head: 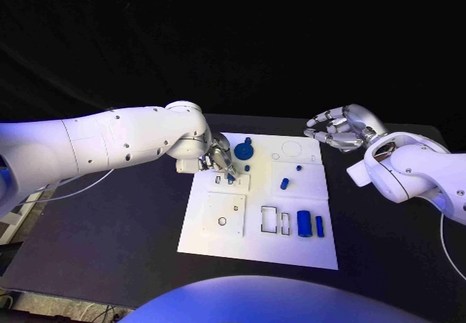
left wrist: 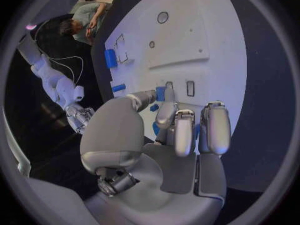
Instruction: Assemble the parts on the task board
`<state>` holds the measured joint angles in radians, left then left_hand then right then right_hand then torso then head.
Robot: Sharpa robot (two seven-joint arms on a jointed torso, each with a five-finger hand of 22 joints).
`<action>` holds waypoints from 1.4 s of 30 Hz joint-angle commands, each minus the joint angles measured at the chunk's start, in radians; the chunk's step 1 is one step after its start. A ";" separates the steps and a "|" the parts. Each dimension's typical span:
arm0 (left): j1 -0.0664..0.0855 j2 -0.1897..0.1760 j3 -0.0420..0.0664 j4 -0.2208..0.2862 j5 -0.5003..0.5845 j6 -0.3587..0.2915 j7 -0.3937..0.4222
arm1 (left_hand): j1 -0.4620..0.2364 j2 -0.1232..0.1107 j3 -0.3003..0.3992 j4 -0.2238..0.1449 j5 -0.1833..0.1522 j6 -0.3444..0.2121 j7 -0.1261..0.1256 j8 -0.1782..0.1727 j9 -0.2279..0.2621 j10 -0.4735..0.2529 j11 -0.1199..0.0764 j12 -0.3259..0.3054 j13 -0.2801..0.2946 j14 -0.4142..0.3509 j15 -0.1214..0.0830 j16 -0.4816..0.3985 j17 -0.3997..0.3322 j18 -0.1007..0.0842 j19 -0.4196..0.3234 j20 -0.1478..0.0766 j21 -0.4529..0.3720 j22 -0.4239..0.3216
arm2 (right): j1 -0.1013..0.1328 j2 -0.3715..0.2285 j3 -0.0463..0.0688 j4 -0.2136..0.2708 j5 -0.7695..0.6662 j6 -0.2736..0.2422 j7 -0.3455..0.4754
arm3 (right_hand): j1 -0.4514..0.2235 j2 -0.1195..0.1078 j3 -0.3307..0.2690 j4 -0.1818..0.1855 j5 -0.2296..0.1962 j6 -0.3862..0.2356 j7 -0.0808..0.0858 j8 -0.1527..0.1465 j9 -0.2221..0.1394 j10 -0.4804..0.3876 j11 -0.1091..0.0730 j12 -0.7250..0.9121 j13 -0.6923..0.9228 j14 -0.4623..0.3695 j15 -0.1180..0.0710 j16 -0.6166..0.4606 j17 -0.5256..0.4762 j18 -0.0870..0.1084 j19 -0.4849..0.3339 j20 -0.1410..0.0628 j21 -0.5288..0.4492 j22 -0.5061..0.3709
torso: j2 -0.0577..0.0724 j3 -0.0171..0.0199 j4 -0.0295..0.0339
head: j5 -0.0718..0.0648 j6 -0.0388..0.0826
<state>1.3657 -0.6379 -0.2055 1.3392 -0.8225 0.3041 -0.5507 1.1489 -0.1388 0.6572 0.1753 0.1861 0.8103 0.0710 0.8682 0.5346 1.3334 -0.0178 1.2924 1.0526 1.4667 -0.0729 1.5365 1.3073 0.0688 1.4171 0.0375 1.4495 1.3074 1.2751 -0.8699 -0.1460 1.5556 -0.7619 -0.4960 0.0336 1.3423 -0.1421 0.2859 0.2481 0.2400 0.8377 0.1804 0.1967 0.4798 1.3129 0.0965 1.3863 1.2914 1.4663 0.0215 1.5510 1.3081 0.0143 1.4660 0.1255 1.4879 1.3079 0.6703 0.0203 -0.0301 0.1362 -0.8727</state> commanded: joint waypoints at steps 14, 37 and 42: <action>-0.004 -0.003 0.000 0.004 -0.038 0.032 0.003 | -0.016 0.001 0.202 -0.193 0.006 0.017 -0.013 0.007 0.005 0.006 0.000 0.006 0.004 0.084 -0.001 0.001 0.189 -0.016 0.005 -0.001 0.005 0.044 | -0.001 0.002 0.000 -0.001 -0.011 0.013 0.003 | -0.007 0.001 0.000 0.007 0.007 -0.010 0.001 0.003 -0.002 -0.005 0.001 -0.003 0.000 0.086 0.000 -0.006 0.186 0.009 0.054 -0.001 -0.004 0.202 | 0.000 -0.0004 -0.0002 | 0.003 0.000; -0.013 0.002 -0.001 0.002 -0.036 0.043 0.002 | -0.021 0.000 0.206 -0.194 0.006 0.017 -0.014 0.009 0.006 0.007 0.000 0.007 0.005 0.084 -0.001 0.001 0.190 -0.016 0.006 -0.001 0.005 0.044 | -0.001 0.003 0.000 -0.003 -0.008 0.011 0.010 | -0.004 -0.002 0.001 0.007 0.007 -0.017 0.001 0.004 -0.003 -0.044 0.001 -0.032 -0.039 0.074 0.000 -0.021 0.143 0.021 0.028 -0.001 -0.050 0.171 | 0.000 -0.0007 0.0001 | 0.004 0.000; -0.013 0.002 -0.001 0.001 -0.037 0.043 0.002 | -0.021 0.000 0.206 -0.194 0.006 0.017 -0.014 0.009 0.006 0.007 0.000 0.007 0.005 0.084 -0.001 0.001 0.190 -0.016 0.006 -0.001 0.005 0.044 | -0.001 0.003 0.000 -0.003 -0.008 0.011 0.010 | -0.004 -0.002 0.001 0.007 0.007 -0.017 0.001 0.004 -0.003 -0.044 0.001 -0.032 -0.039 0.074 0.000 -0.021 0.143 0.021 0.028 -0.001 -0.050 0.171 | 0.000 -0.0004 -0.0002 | 0.004 0.000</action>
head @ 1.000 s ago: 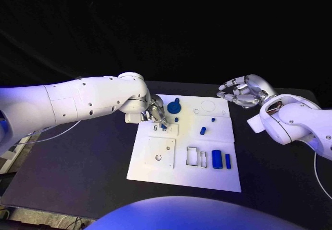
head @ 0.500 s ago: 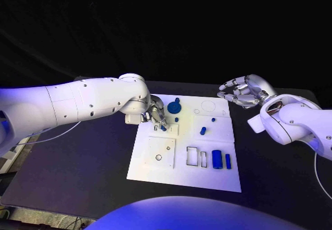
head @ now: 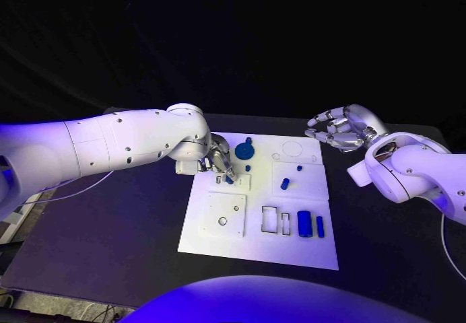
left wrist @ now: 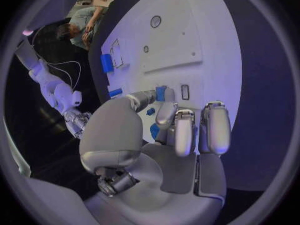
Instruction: Assemble the parts on the task board
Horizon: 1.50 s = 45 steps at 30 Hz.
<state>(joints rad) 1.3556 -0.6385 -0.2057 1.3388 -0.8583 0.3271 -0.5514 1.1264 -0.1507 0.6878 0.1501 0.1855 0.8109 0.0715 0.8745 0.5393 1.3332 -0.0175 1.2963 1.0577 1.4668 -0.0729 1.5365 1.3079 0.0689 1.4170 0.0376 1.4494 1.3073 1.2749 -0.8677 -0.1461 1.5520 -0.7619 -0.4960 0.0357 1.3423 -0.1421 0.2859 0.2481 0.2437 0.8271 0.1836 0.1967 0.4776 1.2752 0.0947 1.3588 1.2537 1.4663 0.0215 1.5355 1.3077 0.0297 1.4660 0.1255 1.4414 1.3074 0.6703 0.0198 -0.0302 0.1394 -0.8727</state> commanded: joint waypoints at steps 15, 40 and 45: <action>-0.003 0.006 -0.001 -0.008 -0.016 0.036 0.001 | -0.006 0.013 0.181 -0.169 0.007 0.018 -0.015 0.006 0.002 0.008 -0.001 0.005 0.002 0.084 -0.002 0.001 0.189 -0.017 0.006 -0.002 0.005 0.045 | -0.001 0.000 0.000 0.000 -0.008 0.010 0.008 | -0.004 -0.002 0.001 0.008 0.003 -0.006 -0.002 0.005 -0.001 -0.010 0.003 -0.008 -0.006 0.072 0.000 -0.008 0.138 0.008 0.024 -0.001 -0.010 0.167 | 0.000 0.0006 -0.0005 | 0.000 0.000; -0.003 0.015 -0.002 -0.017 -0.023 0.051 -0.002 | -0.067 0.020 0.174 -0.143 -0.002 0.021 -0.021 0.017 0.003 0.008 -0.005 0.005 -0.003 0.085 -0.005 0.002 0.191 -0.017 0.007 -0.003 0.005 0.046 | -0.001 -0.002 0.000 0.001 -0.008 0.009 0.009 | -0.003 -0.003 0.001 0.008 0.003 -0.006 -0.002 0.006 -0.001 -0.012 0.003 -0.009 -0.008 0.071 -0.001 -0.010 0.134 0.009 0.022 -0.002 -0.014 0.164 | 0.000 0.0011 -0.0005 | -0.001 0.000; -0.003 0.018 -0.002 -0.019 -0.023 0.052 -0.002 | -0.100 0.016 0.155 -0.123 -0.003 0.022 -0.025 0.019 0.001 0.005 -0.008 0.004 -0.006 0.084 -0.007 0.001 0.189 -0.017 0.007 -0.004 0.004 0.046 | -0.001 -0.002 0.000 0.002 -0.008 0.009 0.009 | -0.003 -0.003 0.001 0.008 0.003 -0.007 -0.002 0.007 -0.001 -0.014 0.002 -0.010 -0.009 0.071 -0.001 -0.011 0.132 0.010 0.020 -0.002 -0.017 0.162 | 0.000 0.0007 -0.0014 | -0.002 0.000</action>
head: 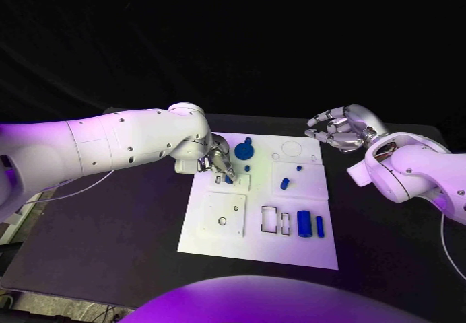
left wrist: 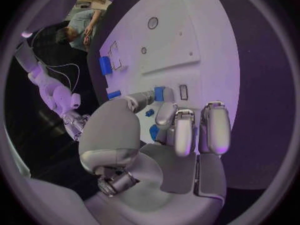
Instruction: Assemble the parts on the task board
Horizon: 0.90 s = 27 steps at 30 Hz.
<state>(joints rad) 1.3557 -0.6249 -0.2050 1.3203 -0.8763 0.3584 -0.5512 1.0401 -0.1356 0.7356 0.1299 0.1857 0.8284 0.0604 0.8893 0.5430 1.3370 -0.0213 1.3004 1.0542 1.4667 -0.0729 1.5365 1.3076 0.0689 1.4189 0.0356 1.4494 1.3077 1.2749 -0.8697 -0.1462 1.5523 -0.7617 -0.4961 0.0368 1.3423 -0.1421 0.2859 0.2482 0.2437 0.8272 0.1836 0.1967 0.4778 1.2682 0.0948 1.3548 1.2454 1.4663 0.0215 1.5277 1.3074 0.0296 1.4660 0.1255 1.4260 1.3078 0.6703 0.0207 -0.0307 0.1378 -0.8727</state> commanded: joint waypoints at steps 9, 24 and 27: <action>-0.003 0.008 -0.002 -0.005 -0.005 0.026 -0.002 | -0.042 0.002 0.093 -0.081 -0.006 0.005 -0.015 0.001 -0.007 -0.001 -0.005 -0.001 -0.006 0.084 -0.008 0.001 0.189 -0.017 0.005 -0.003 0.003 0.046 | -0.001 -0.002 0.000 0.002 -0.008 0.009 0.008 | -0.003 -0.003 0.001 0.008 0.003 -0.007 -0.002 0.007 -0.001 -0.007 0.002 -0.006 -0.001 0.071 -0.001 -0.003 0.132 0.010 0.020 -0.002 -0.002 0.162 | 0.000 0.0002 0.0001 | -0.003 0.000; -0.003 0.010 -0.002 -0.008 -0.012 0.039 -0.003 | -0.080 0.001 0.072 -0.051 -0.008 0.009 -0.016 -0.002 -0.013 -0.004 -0.005 -0.001 -0.009 0.084 -0.008 0.000 0.188 -0.017 0.004 -0.004 0.001 0.045 | -0.001 -0.005 0.000 0.005 -0.008 0.009 0.010 | -0.003 -0.003 0.001 0.008 0.003 -0.007 -0.002 0.007 -0.001 -0.007 0.002 -0.006 -0.001 0.071 -0.001 -0.003 0.132 0.010 0.020 -0.002 -0.002 0.162 | 0.001 -0.0004 0.0004 | -0.005 0.000; -0.003 0.010 -0.002 -0.008 -0.017 0.041 -0.003 | -0.096 0.000 0.064 -0.038 -0.010 0.011 -0.016 -0.003 -0.016 -0.005 -0.004 0.000 -0.009 0.084 -0.008 0.000 0.188 -0.017 0.004 -0.004 0.000 0.045 | -0.001 -0.006 0.000 0.006 -0.008 0.008 0.011 | -0.003 -0.003 0.001 0.008 0.003 -0.007 -0.002 0.007 -0.001 -0.007 0.002 -0.006 -0.001 0.071 -0.001 -0.003 0.132 0.010 0.020 -0.002 -0.002 0.162 | 0.001 -0.0006 0.0001 | -0.006 0.000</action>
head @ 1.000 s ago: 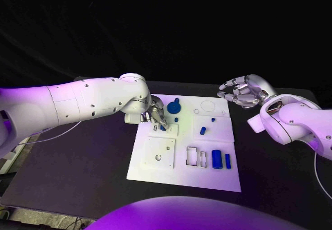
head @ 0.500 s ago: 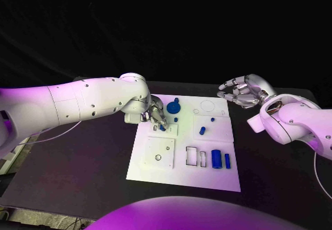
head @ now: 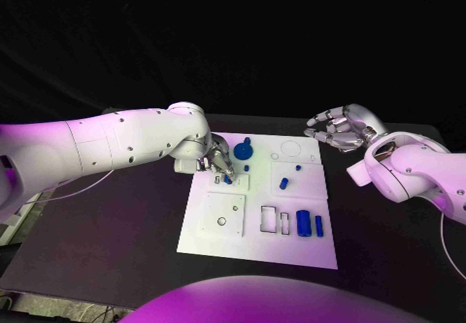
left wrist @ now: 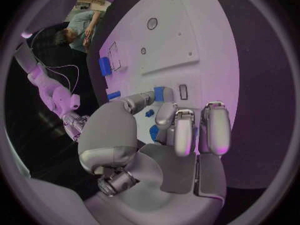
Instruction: Assemble the parts on the task board
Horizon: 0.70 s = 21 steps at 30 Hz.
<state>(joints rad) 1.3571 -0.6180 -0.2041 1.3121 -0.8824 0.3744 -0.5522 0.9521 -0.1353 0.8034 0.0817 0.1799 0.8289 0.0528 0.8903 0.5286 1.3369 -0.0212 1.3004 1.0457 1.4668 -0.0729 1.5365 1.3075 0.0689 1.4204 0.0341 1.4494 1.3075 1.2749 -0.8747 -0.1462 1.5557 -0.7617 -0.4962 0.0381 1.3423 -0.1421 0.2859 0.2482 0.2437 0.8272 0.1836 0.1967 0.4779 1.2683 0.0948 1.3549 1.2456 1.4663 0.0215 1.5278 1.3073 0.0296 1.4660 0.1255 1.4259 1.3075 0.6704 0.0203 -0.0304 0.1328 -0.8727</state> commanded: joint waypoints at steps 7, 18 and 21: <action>-0.005 0.007 -0.003 -0.001 -0.026 0.033 -0.003 | -0.029 -0.004 -0.018 0.026 -0.006 0.013 -0.008 -0.005 -0.005 -0.007 -0.004 -0.001 -0.003 0.084 -0.008 0.000 0.186 -0.016 0.002 -0.002 -0.001 0.044 | -0.001 -0.002 0.000 0.004 -0.008 0.007 0.010 | -0.003 -0.004 0.001 0.008 0.002 -0.007 -0.002 0.008 -0.001 -0.006 0.002 -0.007 -0.001 0.070 -0.001 -0.004 0.131 0.010 0.020 -0.002 -0.003 0.161 | 0.000 -0.0002 -0.0002 | -0.001 0.000; -0.005 0.012 -0.004 -0.005 -0.044 0.044 -0.003 | -0.047 -0.002 -0.036 0.045 -0.006 0.017 -0.007 -0.005 -0.007 -0.007 -0.003 0.000 -0.003 0.083 -0.007 0.000 0.186 -0.016 0.002 -0.002 -0.002 0.044 | -0.001 -0.004 0.000 0.005 -0.008 0.007 0.011 | -0.003 -0.004 0.001 0.008 0.002 -0.007 -0.002 0.008 -0.001 -0.006 0.002 -0.007 -0.001 0.070 -0.001 -0.004 0.131 0.010 0.020 -0.002 -0.003 0.161 | 0.000 0.0003 -0.0003 | -0.003 0.000; -0.006 0.013 -0.004 -0.006 -0.046 0.046 -0.003 | -0.050 -0.001 -0.038 0.049 -0.006 0.017 -0.007 -0.005 -0.008 -0.007 -0.003 0.001 -0.003 0.083 -0.007 0.000 0.186 -0.017 0.003 -0.002 -0.001 0.045 | -0.001 -0.004 0.000 0.005 -0.008 0.007 0.011 | -0.003 -0.004 0.001 0.008 0.002 -0.007 -0.002 0.008 -0.001 -0.006 0.002 -0.007 -0.001 0.070 -0.001 -0.004 0.131 0.010 0.020 -0.002 -0.003 0.161 | 0.000 0.0003 -0.0004 | -0.003 0.000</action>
<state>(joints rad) 1.3580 -0.6095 -0.2043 1.3060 -0.9159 0.3932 -0.5529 0.9117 -0.1334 0.7657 0.1244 0.1802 0.8445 0.0373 0.8913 0.5218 1.3331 -0.0249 1.3004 1.0432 1.4668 -0.0729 1.5365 1.3074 0.0689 1.4204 0.0341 1.4494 1.3074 1.2749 -0.8788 -0.1462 1.5591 -0.7617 -0.4966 0.0395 1.3423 -0.1421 0.2887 0.2510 0.2437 0.8272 0.1836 0.2009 0.4779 1.2683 0.0948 1.3549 1.2456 1.4663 0.0215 1.5278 1.3080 0.0297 1.4660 0.1255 1.4260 1.3073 0.6701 0.0202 -0.0306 0.1302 -0.8727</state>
